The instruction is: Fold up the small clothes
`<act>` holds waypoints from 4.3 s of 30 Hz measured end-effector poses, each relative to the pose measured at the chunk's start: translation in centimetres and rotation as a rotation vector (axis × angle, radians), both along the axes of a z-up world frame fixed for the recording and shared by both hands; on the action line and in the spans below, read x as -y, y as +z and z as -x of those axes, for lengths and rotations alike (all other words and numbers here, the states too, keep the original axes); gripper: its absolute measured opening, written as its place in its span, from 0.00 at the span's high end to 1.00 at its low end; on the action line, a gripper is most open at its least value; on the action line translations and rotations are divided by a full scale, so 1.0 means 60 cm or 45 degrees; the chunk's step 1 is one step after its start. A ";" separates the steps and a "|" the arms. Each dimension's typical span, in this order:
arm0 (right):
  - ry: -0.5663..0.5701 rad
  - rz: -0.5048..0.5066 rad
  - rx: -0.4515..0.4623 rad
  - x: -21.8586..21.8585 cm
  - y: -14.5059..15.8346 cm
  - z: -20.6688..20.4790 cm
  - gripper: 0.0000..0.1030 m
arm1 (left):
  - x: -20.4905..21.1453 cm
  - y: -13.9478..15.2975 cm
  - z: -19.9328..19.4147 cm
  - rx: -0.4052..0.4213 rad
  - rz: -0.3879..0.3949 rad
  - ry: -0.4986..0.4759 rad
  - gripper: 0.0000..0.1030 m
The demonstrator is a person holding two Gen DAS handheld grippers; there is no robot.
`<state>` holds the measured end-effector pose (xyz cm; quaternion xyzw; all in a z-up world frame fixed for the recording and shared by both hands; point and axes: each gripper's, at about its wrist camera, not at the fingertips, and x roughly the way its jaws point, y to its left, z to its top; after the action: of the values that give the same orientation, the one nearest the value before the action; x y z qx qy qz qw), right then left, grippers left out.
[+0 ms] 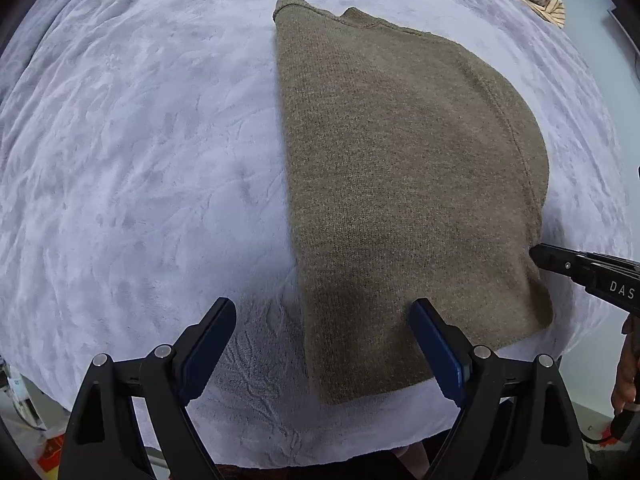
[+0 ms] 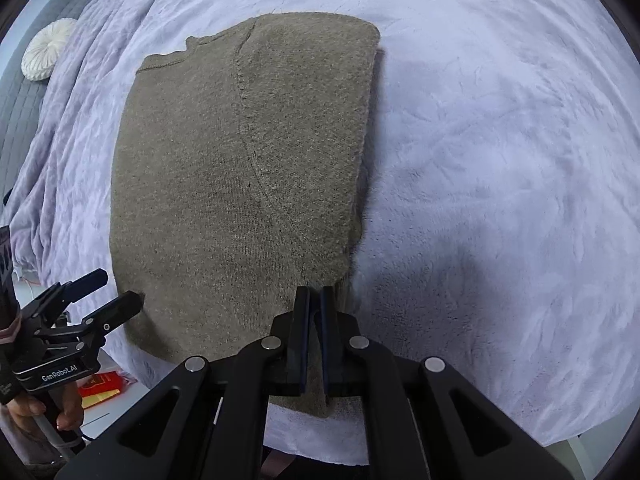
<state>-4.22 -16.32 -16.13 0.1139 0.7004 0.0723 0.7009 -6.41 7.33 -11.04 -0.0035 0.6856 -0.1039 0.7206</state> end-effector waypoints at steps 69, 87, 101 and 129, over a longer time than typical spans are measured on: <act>-0.065 0.220 0.146 -0.047 0.166 -0.033 0.11 | -0.011 0.135 -0.048 0.141 -0.116 0.079 0.00; -0.070 0.218 0.142 -0.049 0.164 -0.026 0.11 | -0.008 0.135 -0.045 0.141 -0.121 0.074 0.00; -0.069 0.216 0.143 -0.054 0.164 -0.020 0.11 | -0.008 0.136 -0.041 0.141 -0.130 0.070 0.00; -0.068 0.215 0.140 -0.057 0.165 -0.020 0.11 | -0.015 0.136 -0.047 0.134 -0.153 0.059 0.00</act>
<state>-2.99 -12.87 -6.24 0.0691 0.6610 0.0004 0.7472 -3.57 8.26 -2.90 0.0294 0.6516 -0.0457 0.7566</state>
